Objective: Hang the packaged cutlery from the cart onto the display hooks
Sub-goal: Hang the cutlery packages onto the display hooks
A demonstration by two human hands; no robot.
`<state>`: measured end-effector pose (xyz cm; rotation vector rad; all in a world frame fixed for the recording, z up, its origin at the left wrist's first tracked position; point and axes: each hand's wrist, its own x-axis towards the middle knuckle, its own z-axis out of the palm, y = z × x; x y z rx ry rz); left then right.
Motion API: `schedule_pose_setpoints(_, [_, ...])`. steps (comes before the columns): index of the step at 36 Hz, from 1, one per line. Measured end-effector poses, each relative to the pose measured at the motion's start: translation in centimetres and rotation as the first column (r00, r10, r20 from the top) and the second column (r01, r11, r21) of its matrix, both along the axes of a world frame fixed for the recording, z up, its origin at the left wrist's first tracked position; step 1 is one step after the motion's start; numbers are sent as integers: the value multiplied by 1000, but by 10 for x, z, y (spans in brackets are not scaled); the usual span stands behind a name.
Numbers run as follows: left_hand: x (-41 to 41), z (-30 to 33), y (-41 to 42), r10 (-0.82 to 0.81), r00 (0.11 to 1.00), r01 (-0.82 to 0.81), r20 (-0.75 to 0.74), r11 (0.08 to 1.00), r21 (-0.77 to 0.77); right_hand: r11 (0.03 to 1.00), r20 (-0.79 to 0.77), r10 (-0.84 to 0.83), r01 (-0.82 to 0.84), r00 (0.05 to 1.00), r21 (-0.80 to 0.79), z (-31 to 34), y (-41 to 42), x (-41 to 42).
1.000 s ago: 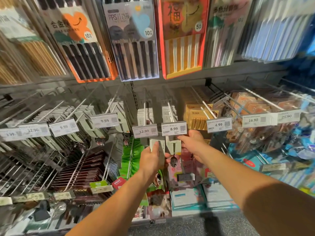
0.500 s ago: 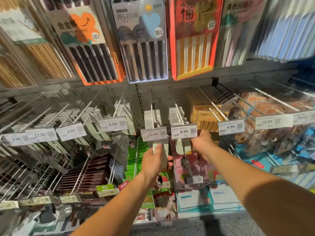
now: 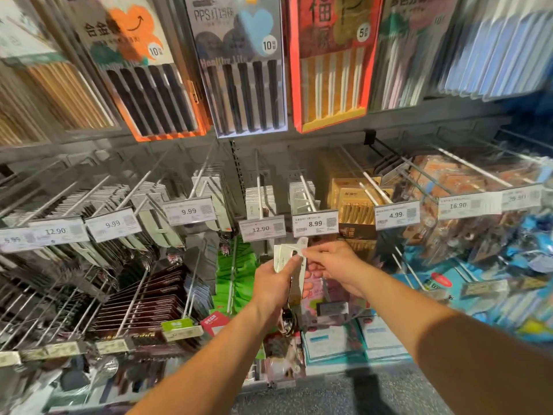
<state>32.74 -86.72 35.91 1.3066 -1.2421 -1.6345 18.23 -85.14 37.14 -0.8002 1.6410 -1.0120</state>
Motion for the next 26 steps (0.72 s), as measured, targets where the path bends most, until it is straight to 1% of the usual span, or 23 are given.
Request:
schedule_pose_setpoints(5, [-12,-3,8,-2,1000,2,-21,1000,-5,997,85,-57,61,995,-49,1,10,-12])
schedule_pose_setpoints(9, [-20,-1,17,-71,996,71,-63,997,1,999,92,-1,6,996,-53,2,19,-18])
schedule_pose_setpoints(12, [-21,-1,20,-57,995,58,-77,998,14,999,100,-12,16,995,-39,-1,22,-23])
schedule_pose_setpoints(14, [-23,-2,21,-55,998,55,-40,998,7,999,108,-12,15,994,-28,-1,24,-27])
schedule_pose_setpoints(16, [-23,-1,20,-9,998,11,57,1000,-27,999,138,-16,20,990,-28,-1,25,-31])
schedule_pose_setpoints(17, [-24,-1,19,13,997,-10,76,999,-41,999,152,-21,25,988,-26,-1,24,-32])
schedule_pose_setpoints(19, [-24,2,17,32,995,-26,95,998,-65,1000,146,-20,23,989,-20,1,24,-35])
schedule_pose_setpoints(21, [-24,0,14,46,996,-39,79,995,-87,1000,142,-7,11,990,-23,3,23,-36])
schedule_pose_setpoints(24, [-23,-1,9,87,986,-76,144,994,-83,999,151,9,-3,989,-41,8,23,-36])
schedule_pose_setpoints(26, [-21,3,10,89,984,-76,154,993,-90,997,150,62,-55,987,-51,10,24,-35])
